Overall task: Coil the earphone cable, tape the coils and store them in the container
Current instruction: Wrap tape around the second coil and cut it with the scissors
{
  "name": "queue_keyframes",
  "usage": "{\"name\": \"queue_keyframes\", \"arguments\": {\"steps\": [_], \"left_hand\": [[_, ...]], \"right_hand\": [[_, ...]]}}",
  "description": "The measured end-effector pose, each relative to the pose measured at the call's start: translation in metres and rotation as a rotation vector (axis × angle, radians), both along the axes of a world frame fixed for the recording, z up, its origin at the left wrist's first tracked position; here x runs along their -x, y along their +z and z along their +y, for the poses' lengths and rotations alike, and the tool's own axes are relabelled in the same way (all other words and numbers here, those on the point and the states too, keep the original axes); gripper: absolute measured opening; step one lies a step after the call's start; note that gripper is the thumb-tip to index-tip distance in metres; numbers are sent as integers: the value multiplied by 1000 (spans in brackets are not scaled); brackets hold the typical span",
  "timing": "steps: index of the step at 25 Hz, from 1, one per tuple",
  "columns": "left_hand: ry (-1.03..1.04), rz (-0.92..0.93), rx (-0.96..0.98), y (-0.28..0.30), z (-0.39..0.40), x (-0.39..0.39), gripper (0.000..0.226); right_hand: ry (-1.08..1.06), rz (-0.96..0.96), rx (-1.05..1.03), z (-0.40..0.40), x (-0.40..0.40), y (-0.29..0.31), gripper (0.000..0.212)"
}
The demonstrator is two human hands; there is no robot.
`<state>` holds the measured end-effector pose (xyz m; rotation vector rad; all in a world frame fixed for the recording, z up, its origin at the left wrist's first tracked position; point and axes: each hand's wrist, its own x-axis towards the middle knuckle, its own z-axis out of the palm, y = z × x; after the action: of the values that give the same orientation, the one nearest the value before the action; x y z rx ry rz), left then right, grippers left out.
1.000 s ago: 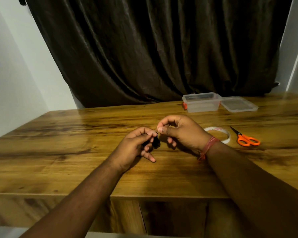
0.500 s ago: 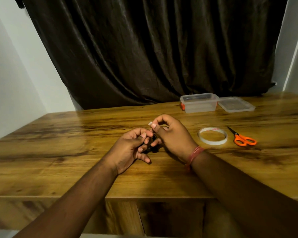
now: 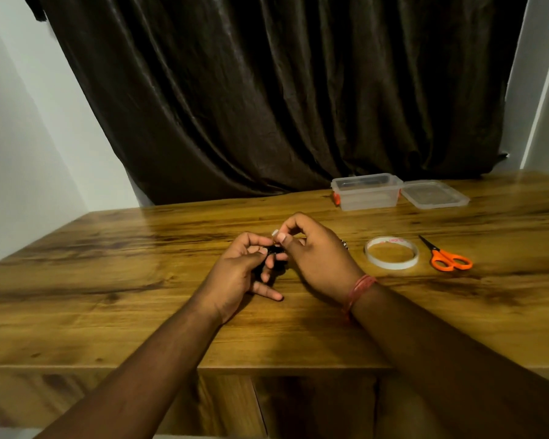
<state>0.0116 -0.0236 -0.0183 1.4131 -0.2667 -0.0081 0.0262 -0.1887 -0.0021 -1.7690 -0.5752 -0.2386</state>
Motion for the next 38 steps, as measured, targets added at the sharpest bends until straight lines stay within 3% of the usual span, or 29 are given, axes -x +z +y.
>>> {"name": "queue_keyframes", "arguments": {"steps": [14, 22, 27, 31, 34, 38], "left_hand": [[156, -82, -183, -2, -7, 2, 11], [260, -147, -340, -2, -8, 4, 15], [171, -102, -146, 1, -5, 5, 13], [181, -41, -6, 3, -1, 0, 9], [207, -17, 23, 2, 3, -4, 8], [182, -18, 48, 0, 6, -5, 11]], "right_hand": [[-99, -258, 198, 2, 0, -3, 6], [-41, -346, 295, 4, 6, -2, 10], [-71, -249, 124, 5, 1, -3, 9], [-181, -36, -157, -4, -8, 1, 12], [-294, -151, 40, -8, -11, 0, 12], [-292, -323, 330, -5, -11, -3, 18]]}}
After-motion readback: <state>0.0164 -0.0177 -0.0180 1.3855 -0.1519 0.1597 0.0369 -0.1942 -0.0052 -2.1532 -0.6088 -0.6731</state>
